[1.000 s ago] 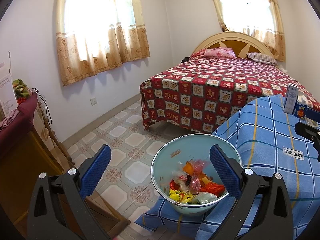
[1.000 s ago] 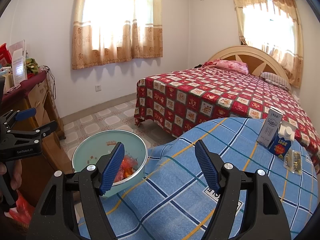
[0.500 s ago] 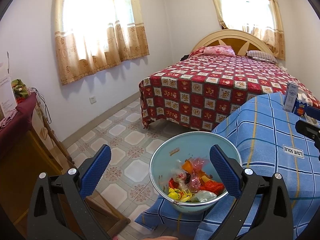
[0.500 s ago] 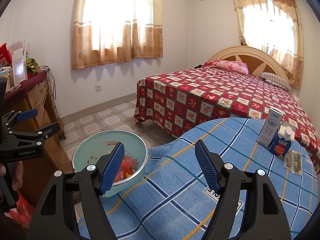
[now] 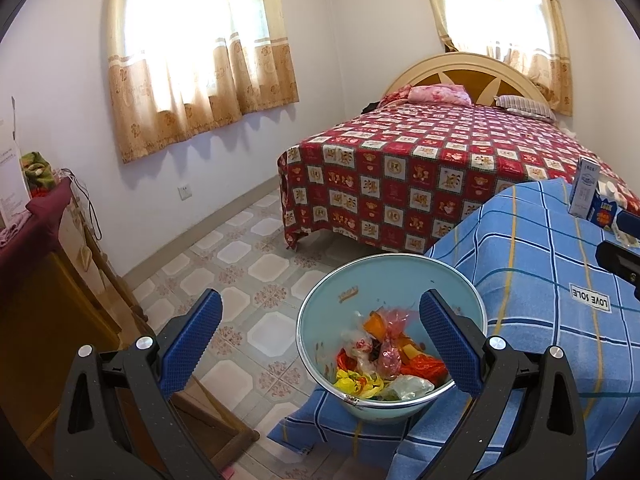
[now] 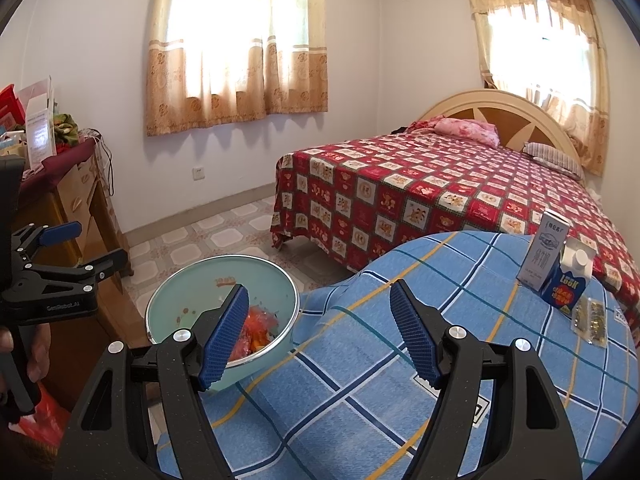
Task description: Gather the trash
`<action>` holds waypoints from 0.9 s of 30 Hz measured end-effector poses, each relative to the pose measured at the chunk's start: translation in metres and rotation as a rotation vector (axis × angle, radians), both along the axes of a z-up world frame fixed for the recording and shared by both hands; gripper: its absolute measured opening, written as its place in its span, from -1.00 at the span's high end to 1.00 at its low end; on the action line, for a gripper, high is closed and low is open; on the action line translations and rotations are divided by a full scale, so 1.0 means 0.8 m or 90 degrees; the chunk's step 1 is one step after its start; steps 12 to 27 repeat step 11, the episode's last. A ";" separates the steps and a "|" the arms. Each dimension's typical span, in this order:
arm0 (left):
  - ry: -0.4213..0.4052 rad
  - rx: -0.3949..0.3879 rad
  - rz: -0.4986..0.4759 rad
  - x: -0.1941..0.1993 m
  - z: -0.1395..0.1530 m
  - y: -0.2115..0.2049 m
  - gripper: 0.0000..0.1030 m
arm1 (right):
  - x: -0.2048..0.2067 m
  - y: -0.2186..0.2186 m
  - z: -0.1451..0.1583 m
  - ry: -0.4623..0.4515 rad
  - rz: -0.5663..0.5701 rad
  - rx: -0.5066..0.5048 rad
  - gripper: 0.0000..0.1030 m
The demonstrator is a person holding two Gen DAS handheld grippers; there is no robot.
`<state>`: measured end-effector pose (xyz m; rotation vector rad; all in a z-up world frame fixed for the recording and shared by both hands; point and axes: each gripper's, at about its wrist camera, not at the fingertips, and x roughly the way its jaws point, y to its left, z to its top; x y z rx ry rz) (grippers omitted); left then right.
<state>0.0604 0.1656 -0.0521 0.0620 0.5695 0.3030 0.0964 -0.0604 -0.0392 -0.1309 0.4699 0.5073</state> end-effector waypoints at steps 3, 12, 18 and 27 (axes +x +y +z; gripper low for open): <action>0.002 -0.004 -0.008 0.000 0.001 -0.003 -0.88 | 0.002 -0.001 0.001 -0.001 -0.001 0.000 -0.50; -0.001 0.006 -0.013 -0.001 0.004 -0.006 -0.88 | 0.018 -0.051 -0.006 -0.005 -0.060 -0.022 -0.56; -0.001 0.006 -0.013 -0.001 0.004 -0.006 -0.88 | 0.018 -0.051 -0.006 -0.005 -0.060 -0.022 -0.56; -0.001 0.006 -0.013 -0.001 0.004 -0.006 -0.88 | 0.018 -0.051 -0.006 -0.005 -0.060 -0.022 -0.56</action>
